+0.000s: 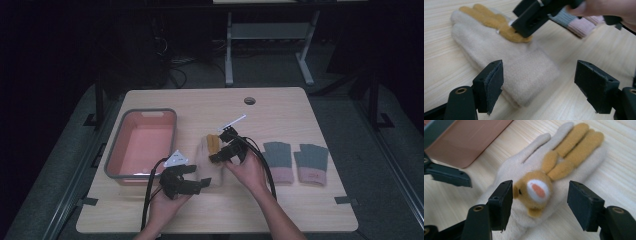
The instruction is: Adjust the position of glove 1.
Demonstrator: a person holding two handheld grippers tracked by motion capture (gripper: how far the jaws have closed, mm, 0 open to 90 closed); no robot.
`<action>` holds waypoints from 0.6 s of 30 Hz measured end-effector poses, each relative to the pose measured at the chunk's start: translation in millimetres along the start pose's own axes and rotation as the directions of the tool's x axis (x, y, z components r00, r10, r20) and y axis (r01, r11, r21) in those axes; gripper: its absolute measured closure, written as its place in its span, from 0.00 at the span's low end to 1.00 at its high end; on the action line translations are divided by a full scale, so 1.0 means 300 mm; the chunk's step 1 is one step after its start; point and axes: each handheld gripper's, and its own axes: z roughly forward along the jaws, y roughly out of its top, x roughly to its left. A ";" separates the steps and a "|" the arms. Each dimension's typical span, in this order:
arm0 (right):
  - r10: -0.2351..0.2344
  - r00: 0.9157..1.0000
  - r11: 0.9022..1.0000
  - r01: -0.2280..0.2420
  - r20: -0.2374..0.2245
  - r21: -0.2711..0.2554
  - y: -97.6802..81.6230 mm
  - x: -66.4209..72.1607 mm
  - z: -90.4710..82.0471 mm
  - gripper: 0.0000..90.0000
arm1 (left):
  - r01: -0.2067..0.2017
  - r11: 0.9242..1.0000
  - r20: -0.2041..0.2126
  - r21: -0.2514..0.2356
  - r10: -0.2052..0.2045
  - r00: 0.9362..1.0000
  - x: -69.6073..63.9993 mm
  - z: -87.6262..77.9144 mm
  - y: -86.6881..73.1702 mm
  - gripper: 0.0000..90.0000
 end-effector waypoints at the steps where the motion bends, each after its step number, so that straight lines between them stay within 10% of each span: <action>1: 0.011 1.000 1.000 -0.011 -0.008 0.002 -0.003 -0.006 -0.004 0.40 | 0.008 1.000 -0.005 0.007 -0.008 1.000 0.001 0.006 0.003 0.26; 18: 0.204 0.970 0.976 -0.211 -0.131 -0.047 -0.023 -0.109 0.025 0.44 | 0.108 0.987 -0.076 0.117 -0.100 0.992 0.027 0.084 0.000 0.31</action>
